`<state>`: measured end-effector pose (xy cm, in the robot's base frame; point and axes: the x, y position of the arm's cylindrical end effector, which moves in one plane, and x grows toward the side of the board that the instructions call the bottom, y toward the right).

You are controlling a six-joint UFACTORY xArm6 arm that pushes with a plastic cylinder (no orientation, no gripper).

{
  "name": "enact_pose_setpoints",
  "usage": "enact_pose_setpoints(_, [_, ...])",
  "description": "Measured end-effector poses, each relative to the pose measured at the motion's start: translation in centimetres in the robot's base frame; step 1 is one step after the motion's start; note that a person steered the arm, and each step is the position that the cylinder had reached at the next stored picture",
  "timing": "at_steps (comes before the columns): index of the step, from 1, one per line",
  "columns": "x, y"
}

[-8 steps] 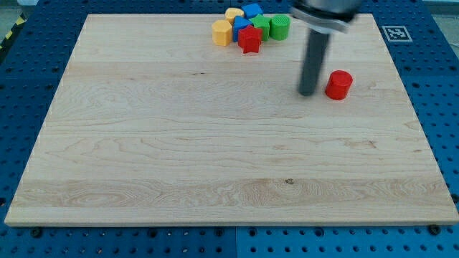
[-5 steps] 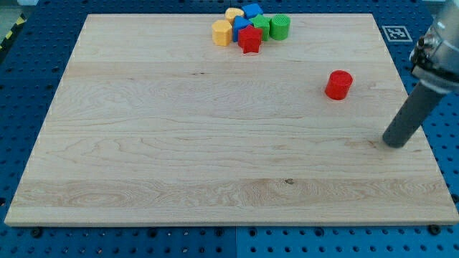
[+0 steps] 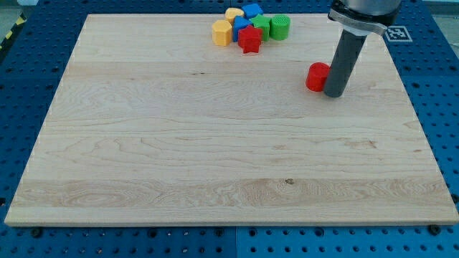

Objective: Move the red circle towards the group of blocks

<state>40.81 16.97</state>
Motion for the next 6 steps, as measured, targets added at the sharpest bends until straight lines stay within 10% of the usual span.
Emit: enact_pose_setpoints(6, [-2.5,-3.2])
